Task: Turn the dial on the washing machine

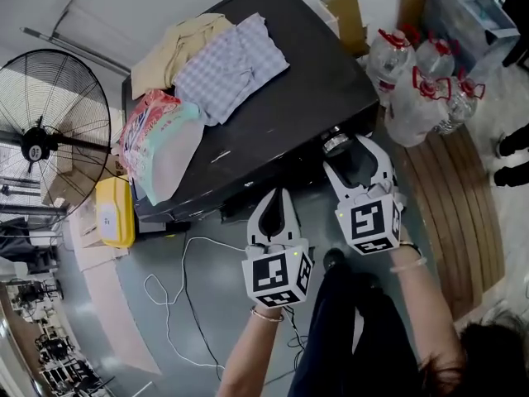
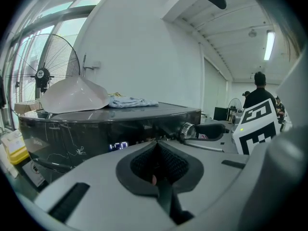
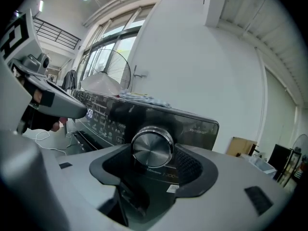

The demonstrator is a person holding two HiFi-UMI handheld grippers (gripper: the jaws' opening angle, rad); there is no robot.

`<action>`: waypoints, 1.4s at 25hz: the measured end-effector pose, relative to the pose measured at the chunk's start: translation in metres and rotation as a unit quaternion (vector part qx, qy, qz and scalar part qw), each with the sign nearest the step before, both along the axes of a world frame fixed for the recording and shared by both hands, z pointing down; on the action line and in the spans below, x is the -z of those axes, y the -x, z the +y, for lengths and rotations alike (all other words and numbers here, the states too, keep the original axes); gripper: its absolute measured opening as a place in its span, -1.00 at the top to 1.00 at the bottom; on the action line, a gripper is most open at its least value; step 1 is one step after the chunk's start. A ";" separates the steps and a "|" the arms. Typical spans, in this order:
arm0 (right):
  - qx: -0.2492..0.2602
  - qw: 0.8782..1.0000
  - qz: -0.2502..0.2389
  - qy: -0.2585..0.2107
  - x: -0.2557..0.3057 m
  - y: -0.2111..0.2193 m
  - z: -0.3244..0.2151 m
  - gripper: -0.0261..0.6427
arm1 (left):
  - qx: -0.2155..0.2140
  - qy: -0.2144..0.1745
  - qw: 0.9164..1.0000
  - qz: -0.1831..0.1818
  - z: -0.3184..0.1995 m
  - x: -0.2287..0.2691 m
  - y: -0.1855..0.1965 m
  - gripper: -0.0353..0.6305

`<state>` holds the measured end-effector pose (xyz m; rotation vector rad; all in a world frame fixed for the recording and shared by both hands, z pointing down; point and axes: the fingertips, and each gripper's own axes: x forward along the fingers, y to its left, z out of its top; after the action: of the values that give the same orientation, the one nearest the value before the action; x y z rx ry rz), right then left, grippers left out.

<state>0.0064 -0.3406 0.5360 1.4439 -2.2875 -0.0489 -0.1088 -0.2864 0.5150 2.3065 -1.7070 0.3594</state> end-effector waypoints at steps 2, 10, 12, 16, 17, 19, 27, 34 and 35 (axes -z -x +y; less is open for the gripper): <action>-0.005 1.000 -0.008 0.001 -0.002 0.001 -0.003 0.06 | -0.002 0.000 1.000 -0.002 -0.002 -0.003 0.001 0.85; -0.036 0.996 -0.074 0.017 -0.002 -0.001 -0.006 0.04 | 0.000 -0.005 1.000 -0.002 -0.005 -0.003 0.002 0.85; -0.042 0.993 -0.108 0.029 -0.003 -0.002 -0.006 0.05 | 0.002 -0.005 1.000 -0.001 -0.004 -0.003 0.003 0.85; -0.057 0.981 -0.178 0.052 -0.006 -0.006 -0.007 0.04 | 0.006 -0.002 1.000 0.001 -0.003 -0.007 0.005 0.85; -0.059 0.977 -0.196 0.058 -0.006 -0.007 -0.007 0.05 | 0.007 -0.001 1.000 0.001 -0.002 -0.008 0.005 0.85; -0.063 0.972 -0.216 0.063 -0.007 -0.007 -0.007 0.05 | 0.007 -0.001 1.000 0.002 -0.001 -0.009 0.004 0.85; -0.048 0.993 -0.098 0.034 -0.007 -0.003 -0.006 -0.09 | 0.004 -0.002 1.000 0.003 0.001 -0.009 0.001 0.85; -0.042 0.998 -0.041 0.011 -0.007 -0.002 -0.007 -0.01 | 0.006 0.002 1.000 0.000 0.001 -0.013 0.003 0.85; -0.042 0.998 -0.045 0.012 -0.007 -0.002 -0.007 0.03 | 0.007 0.002 1.000 0.001 0.001 -0.013 0.003 0.85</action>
<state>0.0080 -0.3473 0.5429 1.5578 -2.2881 0.0700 -0.1119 -0.2854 0.5277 2.2906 -1.7195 0.3583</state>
